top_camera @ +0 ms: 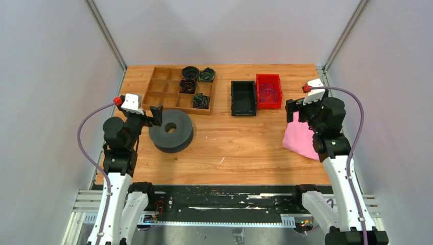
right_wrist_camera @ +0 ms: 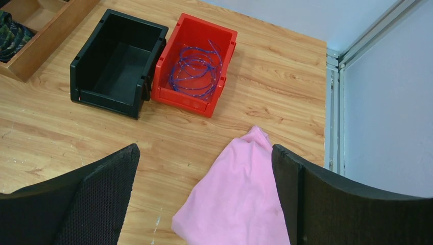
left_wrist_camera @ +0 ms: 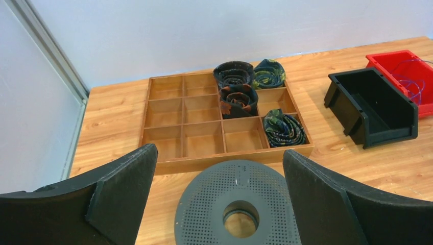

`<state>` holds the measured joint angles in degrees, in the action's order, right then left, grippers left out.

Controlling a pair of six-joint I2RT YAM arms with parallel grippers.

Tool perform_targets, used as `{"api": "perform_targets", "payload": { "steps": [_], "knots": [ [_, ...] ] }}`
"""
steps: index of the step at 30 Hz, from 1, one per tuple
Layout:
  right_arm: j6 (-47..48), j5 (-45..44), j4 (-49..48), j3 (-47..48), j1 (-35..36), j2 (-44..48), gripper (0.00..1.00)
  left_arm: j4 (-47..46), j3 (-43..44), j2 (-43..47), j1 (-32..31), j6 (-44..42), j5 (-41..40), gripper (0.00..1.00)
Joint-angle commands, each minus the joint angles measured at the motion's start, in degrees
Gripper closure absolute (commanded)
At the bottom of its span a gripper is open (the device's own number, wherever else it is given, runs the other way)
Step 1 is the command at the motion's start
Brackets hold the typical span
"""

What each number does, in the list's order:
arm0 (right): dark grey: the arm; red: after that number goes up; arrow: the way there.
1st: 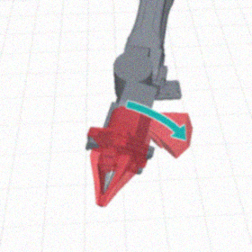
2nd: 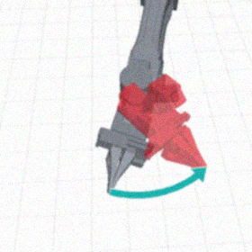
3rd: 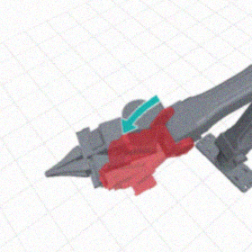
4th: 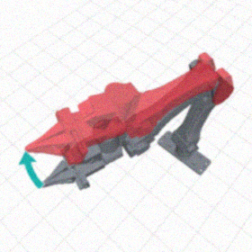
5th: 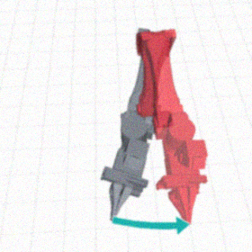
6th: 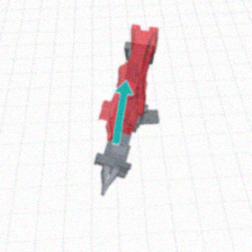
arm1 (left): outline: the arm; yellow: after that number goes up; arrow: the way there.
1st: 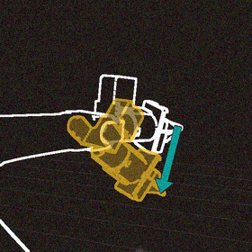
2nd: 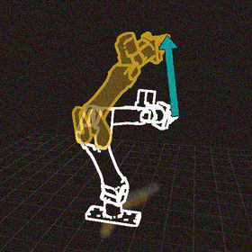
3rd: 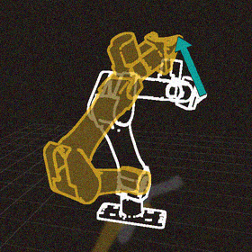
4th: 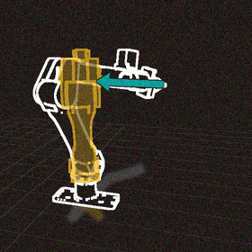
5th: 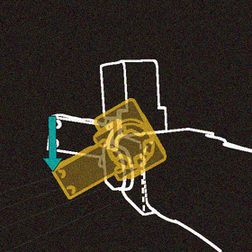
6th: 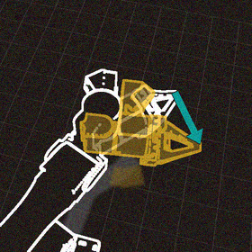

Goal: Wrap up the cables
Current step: Move the cable reel to the center of the board.

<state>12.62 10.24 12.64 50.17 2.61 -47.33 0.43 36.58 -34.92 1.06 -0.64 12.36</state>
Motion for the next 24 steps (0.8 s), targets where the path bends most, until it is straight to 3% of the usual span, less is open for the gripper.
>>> {"api": "perform_targets", "payload": {
  "steps": [1,24],
  "knots": [
    [-0.1,0.1,-2.0,-0.9,1.0,1.0,0.01,-2.3,-0.3,0.9,0.7,-0.3,0.2,0.02],
    [1.1,-1.0,-1.7,-1.4,1.1,1.3,0.01,1.3,1.8,0.4,0.7,-3.0,0.2,0.02]
  ]
}}
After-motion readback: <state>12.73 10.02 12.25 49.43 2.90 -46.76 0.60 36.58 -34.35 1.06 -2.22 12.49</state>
